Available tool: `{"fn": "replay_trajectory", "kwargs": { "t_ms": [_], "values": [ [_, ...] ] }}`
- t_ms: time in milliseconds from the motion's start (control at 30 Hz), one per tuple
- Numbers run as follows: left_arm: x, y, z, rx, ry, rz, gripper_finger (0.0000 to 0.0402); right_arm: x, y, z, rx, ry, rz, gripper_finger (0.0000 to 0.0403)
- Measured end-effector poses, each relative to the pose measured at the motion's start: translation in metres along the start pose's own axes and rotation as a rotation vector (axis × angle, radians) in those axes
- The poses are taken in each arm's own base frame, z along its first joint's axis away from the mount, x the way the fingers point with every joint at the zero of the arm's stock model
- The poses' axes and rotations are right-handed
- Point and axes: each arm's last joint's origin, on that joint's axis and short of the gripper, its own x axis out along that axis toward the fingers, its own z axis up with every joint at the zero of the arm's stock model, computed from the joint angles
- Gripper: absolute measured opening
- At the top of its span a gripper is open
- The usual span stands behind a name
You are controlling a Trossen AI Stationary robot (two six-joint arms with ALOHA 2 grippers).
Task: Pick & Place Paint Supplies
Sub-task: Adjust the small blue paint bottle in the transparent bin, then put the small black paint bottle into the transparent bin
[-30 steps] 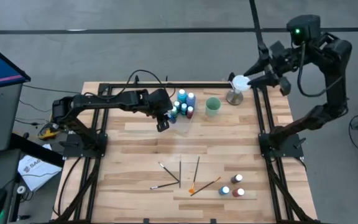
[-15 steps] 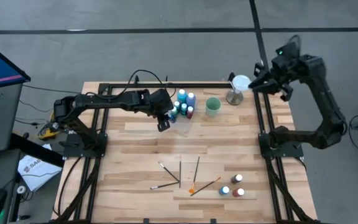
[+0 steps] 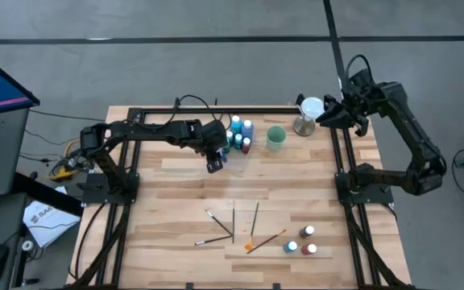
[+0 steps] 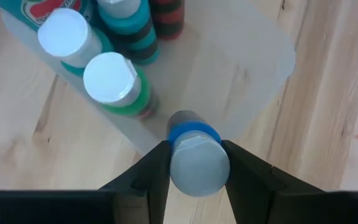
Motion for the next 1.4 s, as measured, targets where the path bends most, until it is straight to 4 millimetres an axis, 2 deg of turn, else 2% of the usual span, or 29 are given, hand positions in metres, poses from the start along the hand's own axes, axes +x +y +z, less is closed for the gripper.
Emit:
{"fn": "replay_trajectory", "kwargs": {
  "t_ms": [467,767,933,1067,1133,1267,1400],
  "values": [
    [0.010,0.002,0.002,-0.003,-0.006,0.011,0.0132,0.000,0.000,0.000,-0.004,0.000,0.002,0.0098],
    [0.009,0.003,0.003,0.017,-0.014,0.033,0.0195,0.003,0.001,0.000,0.009,0.010,0.020,0.0098],
    [0.005,0.003,0.003,-0.006,-0.025,0.043,0.0208,0.008,0.002,0.006,0.074,0.089,-0.026,0.0098],
    [-0.019,0.004,0.006,-0.015,-0.099,0.042,0.0208,0.017,0.013,0.030,0.055,0.241,-0.191,0.0098],
    [-0.040,0.005,0.007,-0.023,-0.159,0.042,0.0208,0.024,0.023,0.045,0.030,0.295,-0.294,0.0098],
    [-0.093,0.008,0.004,-0.056,-0.314,0.042,0.0208,0.037,0.053,0.067,0.003,0.384,-0.558,0.0098],
    [-0.153,0.011,-0.009,-0.081,-0.492,0.098,0.0202,0.056,0.075,0.070,0.095,0.412,-0.731,0.0098]
  ]
}}
